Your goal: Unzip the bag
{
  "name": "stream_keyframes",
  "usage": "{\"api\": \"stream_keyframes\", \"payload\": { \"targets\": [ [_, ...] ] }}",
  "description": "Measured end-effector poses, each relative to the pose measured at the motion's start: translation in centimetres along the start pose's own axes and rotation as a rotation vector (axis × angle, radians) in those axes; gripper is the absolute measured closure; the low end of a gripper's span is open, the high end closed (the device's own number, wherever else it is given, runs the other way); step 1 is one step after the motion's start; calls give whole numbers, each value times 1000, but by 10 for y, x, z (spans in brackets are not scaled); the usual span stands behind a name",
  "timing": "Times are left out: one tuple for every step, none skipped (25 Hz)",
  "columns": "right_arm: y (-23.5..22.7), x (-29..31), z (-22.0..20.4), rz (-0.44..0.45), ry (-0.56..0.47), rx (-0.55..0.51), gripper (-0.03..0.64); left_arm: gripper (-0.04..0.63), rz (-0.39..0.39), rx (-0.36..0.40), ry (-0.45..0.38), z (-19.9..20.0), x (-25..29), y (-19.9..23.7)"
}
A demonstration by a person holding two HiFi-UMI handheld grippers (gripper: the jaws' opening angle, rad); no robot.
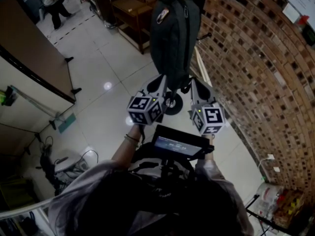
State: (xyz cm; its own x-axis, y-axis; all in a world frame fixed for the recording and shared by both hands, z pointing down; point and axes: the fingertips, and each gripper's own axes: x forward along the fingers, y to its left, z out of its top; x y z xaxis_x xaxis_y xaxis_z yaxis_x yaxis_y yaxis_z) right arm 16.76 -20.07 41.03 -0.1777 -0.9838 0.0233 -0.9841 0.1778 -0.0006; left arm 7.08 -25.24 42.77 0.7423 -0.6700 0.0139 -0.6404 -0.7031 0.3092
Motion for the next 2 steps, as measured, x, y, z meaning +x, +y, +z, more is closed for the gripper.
{"api": "stream_keyframes", "payload": {
  "targets": [
    [-1, 0, 0, 0, 0, 1, 615, 588, -1, -1, -3, 1, 1, -1],
    [-1, -1, -1, 0, 0, 2, 616, 588, -1, -3, -5, 1, 1, -2]
  ]
}}
